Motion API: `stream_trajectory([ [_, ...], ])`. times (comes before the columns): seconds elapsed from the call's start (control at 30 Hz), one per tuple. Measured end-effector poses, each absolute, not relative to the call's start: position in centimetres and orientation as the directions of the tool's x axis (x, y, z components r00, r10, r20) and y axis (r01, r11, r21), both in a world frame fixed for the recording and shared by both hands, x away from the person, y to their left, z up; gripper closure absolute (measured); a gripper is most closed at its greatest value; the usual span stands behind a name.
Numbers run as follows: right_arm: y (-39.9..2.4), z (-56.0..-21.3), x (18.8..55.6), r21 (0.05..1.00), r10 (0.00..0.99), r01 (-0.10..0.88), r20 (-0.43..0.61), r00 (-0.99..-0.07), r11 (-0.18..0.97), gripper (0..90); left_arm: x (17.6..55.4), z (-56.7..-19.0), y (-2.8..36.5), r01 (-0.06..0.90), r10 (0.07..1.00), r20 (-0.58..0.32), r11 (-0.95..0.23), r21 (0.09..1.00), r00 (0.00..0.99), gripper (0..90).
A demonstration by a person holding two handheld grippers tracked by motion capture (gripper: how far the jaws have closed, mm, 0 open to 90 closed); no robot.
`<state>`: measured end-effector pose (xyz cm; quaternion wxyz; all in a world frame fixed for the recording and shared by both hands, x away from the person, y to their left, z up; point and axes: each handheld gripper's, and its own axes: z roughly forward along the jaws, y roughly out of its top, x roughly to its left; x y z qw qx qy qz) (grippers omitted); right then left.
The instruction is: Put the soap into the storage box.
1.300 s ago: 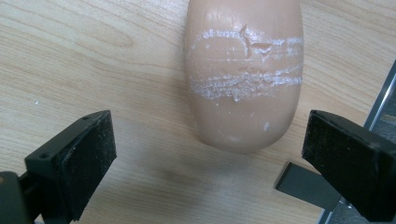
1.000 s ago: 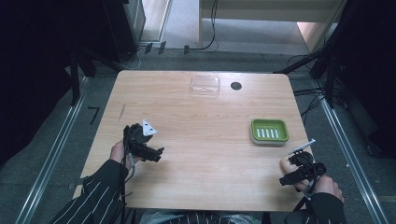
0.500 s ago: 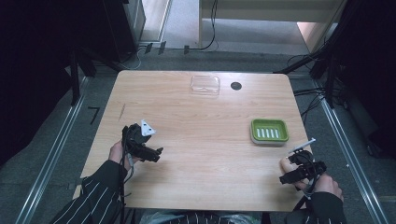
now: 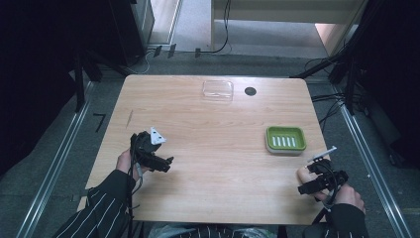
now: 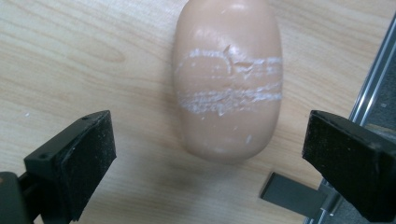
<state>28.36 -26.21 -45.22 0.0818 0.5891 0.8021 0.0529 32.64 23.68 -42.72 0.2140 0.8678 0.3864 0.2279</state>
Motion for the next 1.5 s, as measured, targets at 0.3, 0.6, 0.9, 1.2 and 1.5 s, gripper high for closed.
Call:
stream_trajectory([
  [0.3,-26.4,-45.2,29.0,0.199,0.953,0.932,-0.078,-0.293,0.303,3.0,32.6,-42.7,23.6,0.574,0.770,0.229,-0.607,0.550,0.595,0.0],
  [0.6,-26.3,-45.3,29.6,0.196,0.949,0.929,-0.085,-0.304,0.315,3.0,32.7,-42.8,23.6,0.574,0.769,0.230,-0.608,0.548,0.596,0.0],
  [0.9,-26.5,-45.7,30.1,0.192,0.947,0.928,-0.074,-0.312,0.320,3.1,32.7,-42.8,23.5,0.574,0.770,0.231,-0.608,0.549,0.595,0.0],
  [1.2,-26.7,-46.3,30.9,0.163,0.949,0.935,-0.070,-0.309,0.316,3.5,32.7,-42.8,23.6,0.575,0.770,0.231,-0.609,0.546,0.595,0.0],
  [1.5,-27.0,-46.8,31.5,0.142,0.950,0.940,-0.065,-0.304,0.311,3.5,32.7,-42.8,23.6,0.575,0.769,0.231,-0.609,0.546,0.596,0.0],
])
